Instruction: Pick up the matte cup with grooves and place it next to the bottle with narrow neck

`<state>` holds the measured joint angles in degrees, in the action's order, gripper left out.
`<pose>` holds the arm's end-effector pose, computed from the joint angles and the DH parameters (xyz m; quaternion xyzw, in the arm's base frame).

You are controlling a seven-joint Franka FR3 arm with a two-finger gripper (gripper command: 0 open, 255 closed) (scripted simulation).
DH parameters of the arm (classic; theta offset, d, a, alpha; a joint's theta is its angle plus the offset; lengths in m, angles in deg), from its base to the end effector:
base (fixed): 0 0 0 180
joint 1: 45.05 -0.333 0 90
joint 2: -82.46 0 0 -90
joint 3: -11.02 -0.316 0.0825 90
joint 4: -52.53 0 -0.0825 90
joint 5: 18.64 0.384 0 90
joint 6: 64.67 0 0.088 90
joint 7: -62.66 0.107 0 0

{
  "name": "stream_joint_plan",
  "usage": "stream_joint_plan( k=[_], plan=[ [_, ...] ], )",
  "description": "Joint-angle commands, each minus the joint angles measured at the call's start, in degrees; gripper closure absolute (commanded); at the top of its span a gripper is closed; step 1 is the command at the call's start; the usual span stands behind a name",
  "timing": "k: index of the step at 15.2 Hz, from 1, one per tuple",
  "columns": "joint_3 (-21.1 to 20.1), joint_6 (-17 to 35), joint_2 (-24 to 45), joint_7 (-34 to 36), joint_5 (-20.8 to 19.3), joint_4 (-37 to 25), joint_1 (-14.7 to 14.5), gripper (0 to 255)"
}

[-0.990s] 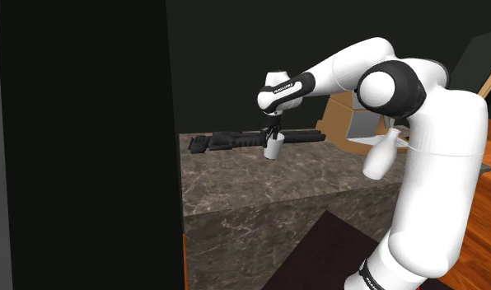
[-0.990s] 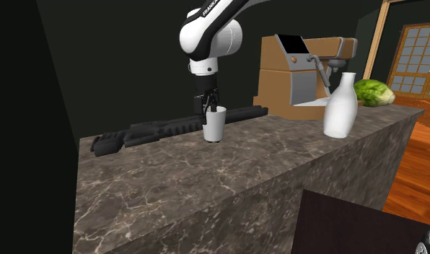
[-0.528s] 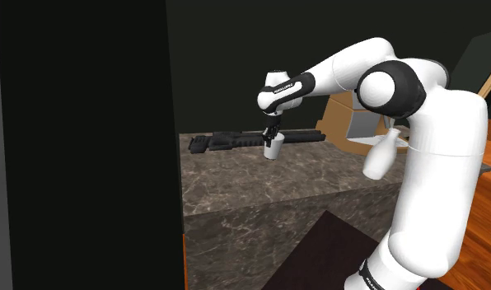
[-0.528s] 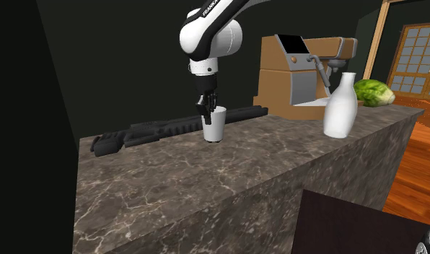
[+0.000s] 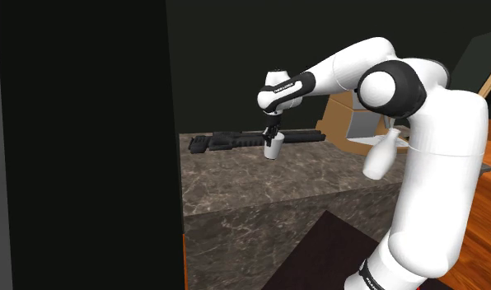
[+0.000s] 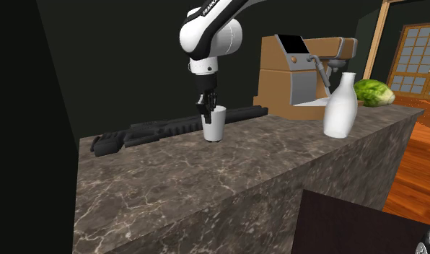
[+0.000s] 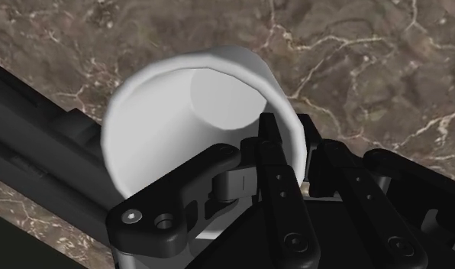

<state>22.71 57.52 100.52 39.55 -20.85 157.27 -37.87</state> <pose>0.5987 -0.1978 0.3652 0.9975 0.0521 -0.0193 0.0437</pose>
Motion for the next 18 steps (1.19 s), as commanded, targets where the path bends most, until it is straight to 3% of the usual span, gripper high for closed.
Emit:
stream_joint_plan(
  k=[1,18],
  plan=[
    [0.04,-1.04,-0.51,0.01,-0.09,-0.50,-0.04,255],
    [0.25,-12.87,-4.37,-0.44,-0.62,-8.55,-0.26,255]
  ],
)
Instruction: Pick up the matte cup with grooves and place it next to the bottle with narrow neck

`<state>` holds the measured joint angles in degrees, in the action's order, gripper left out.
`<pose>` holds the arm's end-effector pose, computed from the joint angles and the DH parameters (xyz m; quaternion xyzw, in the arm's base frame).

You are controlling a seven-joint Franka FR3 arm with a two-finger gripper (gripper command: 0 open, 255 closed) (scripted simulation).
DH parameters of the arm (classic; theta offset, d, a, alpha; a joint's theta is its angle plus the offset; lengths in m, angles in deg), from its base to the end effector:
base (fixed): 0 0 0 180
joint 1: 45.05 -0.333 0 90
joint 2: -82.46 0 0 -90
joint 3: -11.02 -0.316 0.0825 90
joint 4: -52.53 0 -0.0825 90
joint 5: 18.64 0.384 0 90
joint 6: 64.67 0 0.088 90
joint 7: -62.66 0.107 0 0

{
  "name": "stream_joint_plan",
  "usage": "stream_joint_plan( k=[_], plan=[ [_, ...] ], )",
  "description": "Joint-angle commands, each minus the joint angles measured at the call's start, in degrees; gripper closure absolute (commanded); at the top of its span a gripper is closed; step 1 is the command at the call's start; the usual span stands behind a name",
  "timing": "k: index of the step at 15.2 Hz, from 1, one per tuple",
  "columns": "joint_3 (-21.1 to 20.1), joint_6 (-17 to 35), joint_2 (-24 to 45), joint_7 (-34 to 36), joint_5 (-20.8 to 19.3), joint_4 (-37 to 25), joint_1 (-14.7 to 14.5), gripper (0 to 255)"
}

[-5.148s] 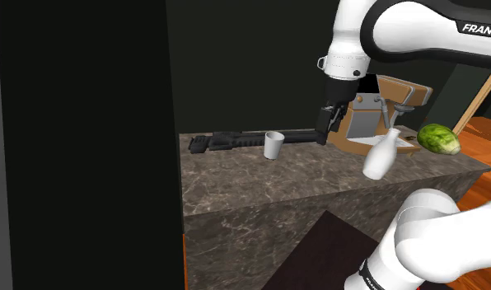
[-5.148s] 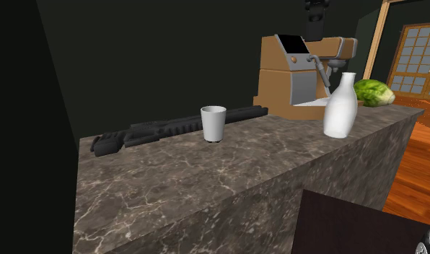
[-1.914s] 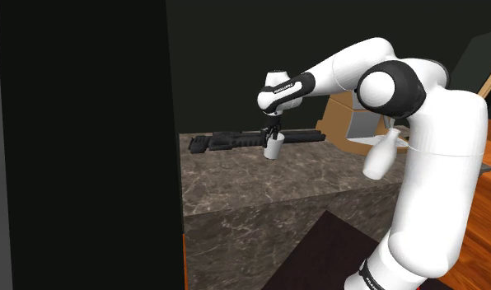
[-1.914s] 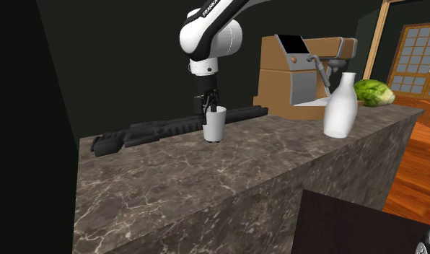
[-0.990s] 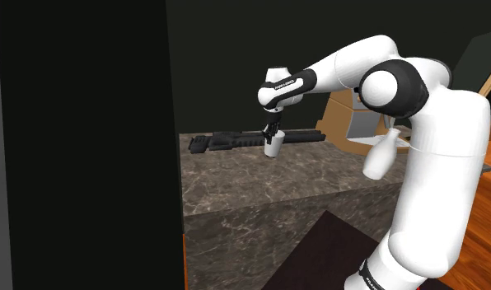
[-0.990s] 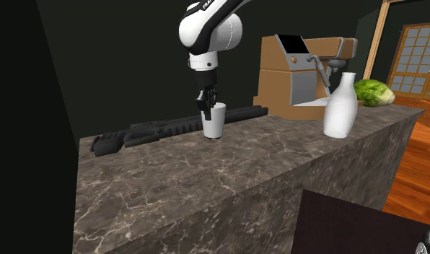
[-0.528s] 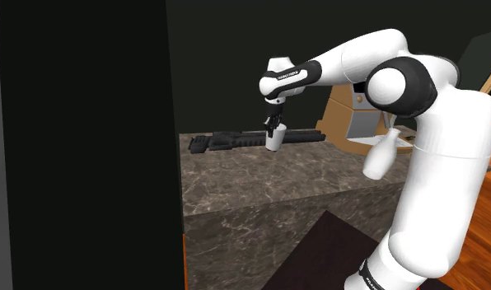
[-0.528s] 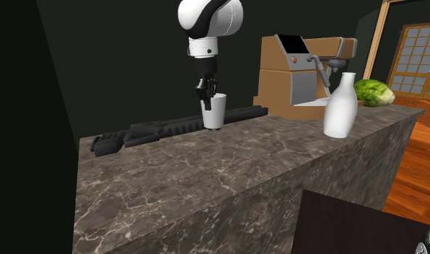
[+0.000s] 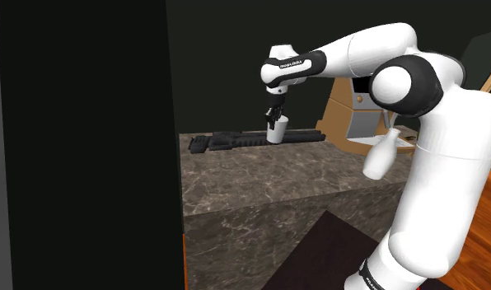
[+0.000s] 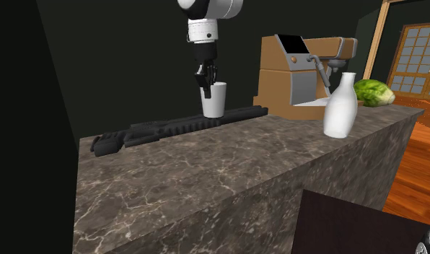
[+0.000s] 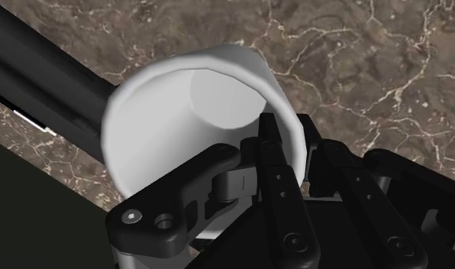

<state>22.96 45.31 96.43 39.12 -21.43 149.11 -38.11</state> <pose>0.5993 -0.1980 0.4576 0.9975 0.0519 -0.0196 0.0437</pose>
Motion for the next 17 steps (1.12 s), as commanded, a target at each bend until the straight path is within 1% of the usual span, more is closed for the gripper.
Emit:
stream_joint_plan(
  k=[1,17],
  plan=[
    [0.02,-1.40,-0.40,-0.05,-0.06,-0.99,-0.03,255],
    [0.14,-13.62,-0.59,-0.94,0.06,-13.07,0.13,255]
  ],
)
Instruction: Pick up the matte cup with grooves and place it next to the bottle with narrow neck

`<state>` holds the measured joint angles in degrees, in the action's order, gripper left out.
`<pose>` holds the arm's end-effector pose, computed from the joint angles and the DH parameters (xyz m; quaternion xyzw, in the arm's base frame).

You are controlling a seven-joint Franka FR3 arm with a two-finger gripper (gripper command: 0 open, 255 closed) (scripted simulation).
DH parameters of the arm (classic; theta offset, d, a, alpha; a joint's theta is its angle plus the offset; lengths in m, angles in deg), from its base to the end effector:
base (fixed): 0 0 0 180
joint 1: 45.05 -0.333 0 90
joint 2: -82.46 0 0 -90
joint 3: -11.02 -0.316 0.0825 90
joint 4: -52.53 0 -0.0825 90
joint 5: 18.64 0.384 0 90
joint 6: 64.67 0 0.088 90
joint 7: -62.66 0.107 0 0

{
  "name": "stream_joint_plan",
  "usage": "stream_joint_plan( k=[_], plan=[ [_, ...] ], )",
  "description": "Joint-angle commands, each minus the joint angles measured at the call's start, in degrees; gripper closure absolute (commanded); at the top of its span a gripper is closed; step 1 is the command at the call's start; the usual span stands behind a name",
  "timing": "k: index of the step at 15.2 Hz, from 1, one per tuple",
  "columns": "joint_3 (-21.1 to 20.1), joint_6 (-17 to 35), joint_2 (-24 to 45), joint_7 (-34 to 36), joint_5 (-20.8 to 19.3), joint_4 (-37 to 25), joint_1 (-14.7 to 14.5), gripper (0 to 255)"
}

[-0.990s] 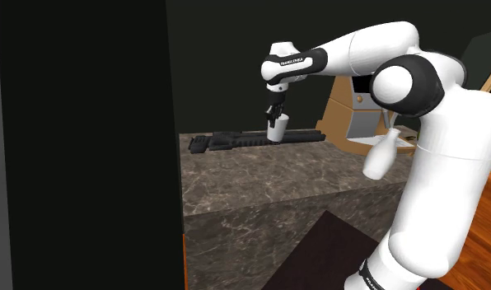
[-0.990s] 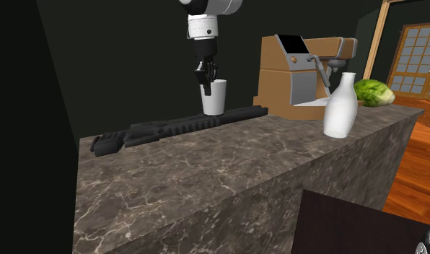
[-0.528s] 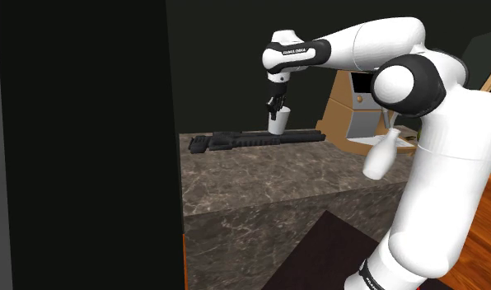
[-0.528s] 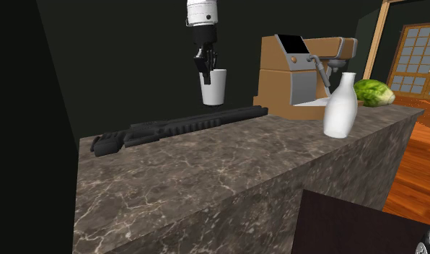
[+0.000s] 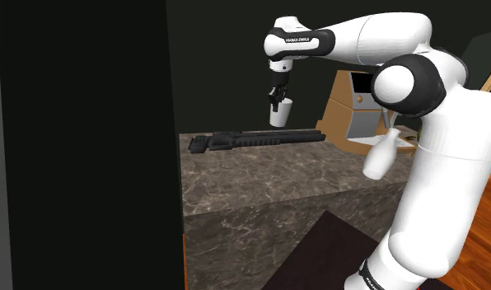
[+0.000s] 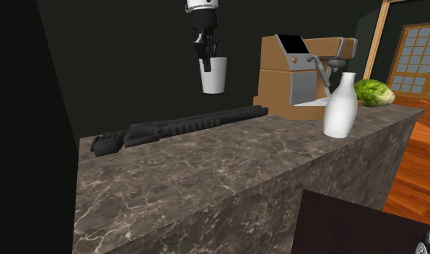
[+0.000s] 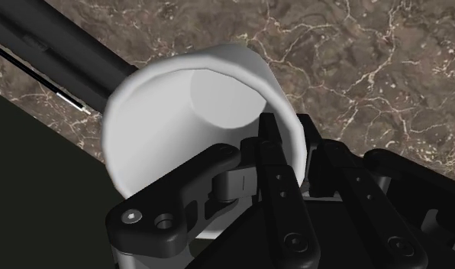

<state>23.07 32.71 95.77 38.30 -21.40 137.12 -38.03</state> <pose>0.5991 -0.1974 0.5459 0.9975 0.0519 -0.0196 0.0438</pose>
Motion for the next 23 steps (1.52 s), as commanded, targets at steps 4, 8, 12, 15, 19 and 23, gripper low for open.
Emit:
stream_joint_plan(
  k=[4,8,12,15,19,23],
  plan=[
    [0.07,-4.33,0.64,-0.43,0.17,-4.97,0.18,255],
    [0.12,-7.80,1.53,-0.78,0.36,-9.34,0.36,255],
    [0.19,-11.50,2.80,-1.17,0.64,-14.31,0.63,255],
    [0.24,-14.47,4.08,-1.50,0.90,-18.56,0.90,255],
    [0.32,-18.86,6.39,-2.00,1.38,-25.25,1.43,255],
    [0.39,-24.13,9.84,-2.57,2.10,-33.97,2.30,255]
  ],
)
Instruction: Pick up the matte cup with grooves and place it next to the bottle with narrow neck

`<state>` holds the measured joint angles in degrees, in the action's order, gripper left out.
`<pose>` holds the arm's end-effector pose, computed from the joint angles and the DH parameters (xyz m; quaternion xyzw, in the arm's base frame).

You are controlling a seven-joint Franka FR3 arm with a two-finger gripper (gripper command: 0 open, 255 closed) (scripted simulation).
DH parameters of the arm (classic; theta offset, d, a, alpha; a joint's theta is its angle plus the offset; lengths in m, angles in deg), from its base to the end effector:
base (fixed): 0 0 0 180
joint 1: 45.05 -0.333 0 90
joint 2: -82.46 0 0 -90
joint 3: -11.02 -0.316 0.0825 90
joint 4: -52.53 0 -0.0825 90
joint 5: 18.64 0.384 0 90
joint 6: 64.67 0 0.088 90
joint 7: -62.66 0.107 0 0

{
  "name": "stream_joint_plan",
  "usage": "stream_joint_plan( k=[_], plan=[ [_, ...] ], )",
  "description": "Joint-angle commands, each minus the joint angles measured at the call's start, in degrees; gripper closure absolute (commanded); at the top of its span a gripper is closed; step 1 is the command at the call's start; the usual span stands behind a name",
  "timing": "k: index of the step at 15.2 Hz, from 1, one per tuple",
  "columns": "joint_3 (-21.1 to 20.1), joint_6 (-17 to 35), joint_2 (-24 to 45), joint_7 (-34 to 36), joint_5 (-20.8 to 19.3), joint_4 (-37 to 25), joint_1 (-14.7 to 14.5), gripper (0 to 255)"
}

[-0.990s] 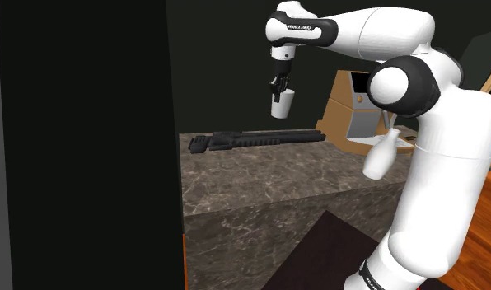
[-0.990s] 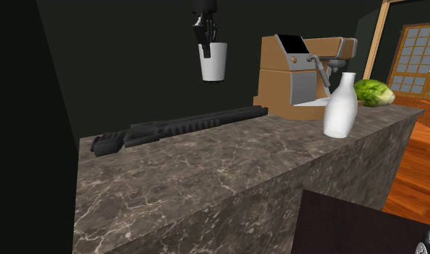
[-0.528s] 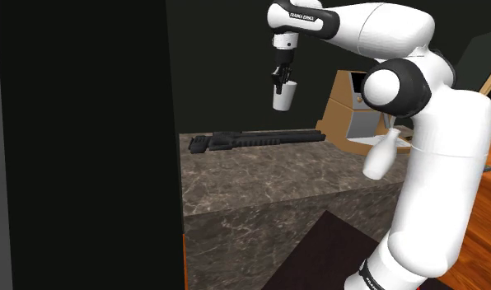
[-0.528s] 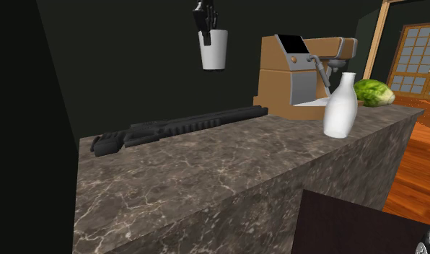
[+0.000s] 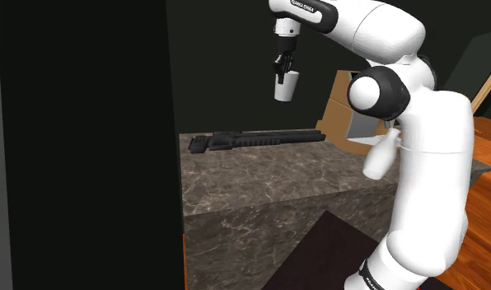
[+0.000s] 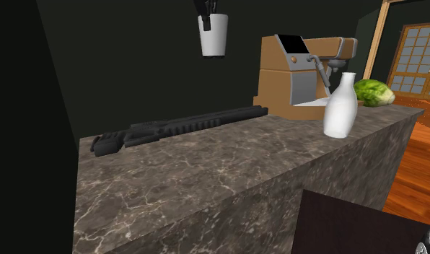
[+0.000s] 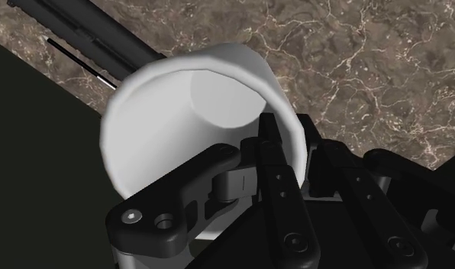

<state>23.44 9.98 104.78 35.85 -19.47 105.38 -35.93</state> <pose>0.5993 -0.1983 0.6685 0.9975 0.0519 -0.0196 0.0437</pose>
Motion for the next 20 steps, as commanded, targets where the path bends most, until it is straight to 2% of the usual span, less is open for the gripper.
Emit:
stream_joint_plan(
  k=[1,3,6,10,15,20],
  plan=[
    [0.02,-2.99,2.02,-0.28,0.41,-5.00,0.51,255],
    [0.01,-5.83,4.36,-0.54,0.89,-10.19,1.16,255],
    [0.97,-2.28,-0.79,-3.76,0.19,-1.79,2.82,255],
    [2.43,0.41,-4.79,-8.35,-0.22,4.49,5.64,255],
    [4.58,2.34,-7.30,-14.50,-0.18,8.43,9.59,255],
    [6.85,3.26,-7.63,-21.01,0.48,9.22,14.07,255]
  ],
)
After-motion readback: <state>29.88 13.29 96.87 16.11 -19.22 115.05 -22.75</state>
